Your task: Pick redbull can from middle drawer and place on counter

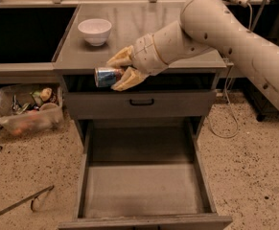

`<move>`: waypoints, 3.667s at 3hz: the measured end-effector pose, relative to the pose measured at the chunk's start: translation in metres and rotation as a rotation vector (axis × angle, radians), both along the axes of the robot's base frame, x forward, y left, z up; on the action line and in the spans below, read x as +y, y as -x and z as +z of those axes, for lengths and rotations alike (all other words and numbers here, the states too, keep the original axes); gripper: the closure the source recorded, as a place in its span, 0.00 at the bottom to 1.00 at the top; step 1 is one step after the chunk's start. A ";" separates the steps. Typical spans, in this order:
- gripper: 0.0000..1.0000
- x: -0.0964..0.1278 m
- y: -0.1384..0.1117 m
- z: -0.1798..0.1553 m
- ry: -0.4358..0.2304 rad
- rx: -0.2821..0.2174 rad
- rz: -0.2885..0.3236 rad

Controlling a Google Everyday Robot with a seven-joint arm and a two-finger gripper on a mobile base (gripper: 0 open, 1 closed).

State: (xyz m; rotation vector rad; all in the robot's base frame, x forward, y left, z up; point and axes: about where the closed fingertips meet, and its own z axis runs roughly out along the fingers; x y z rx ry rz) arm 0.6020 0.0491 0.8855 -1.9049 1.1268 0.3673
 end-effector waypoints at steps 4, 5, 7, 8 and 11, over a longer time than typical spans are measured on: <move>1.00 -0.085 -0.163 0.020 0.063 -0.194 -0.116; 1.00 -0.115 -0.201 0.048 0.073 -0.328 -0.242; 1.00 -0.144 -0.235 0.003 0.158 -0.200 -0.363; 1.00 -0.146 -0.231 -0.033 0.181 -0.050 -0.365; 0.35 -0.147 -0.227 -0.038 0.189 -0.028 -0.358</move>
Offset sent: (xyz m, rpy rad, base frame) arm 0.1862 -0.0590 0.0975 -0.0542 -0.2669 -0.0244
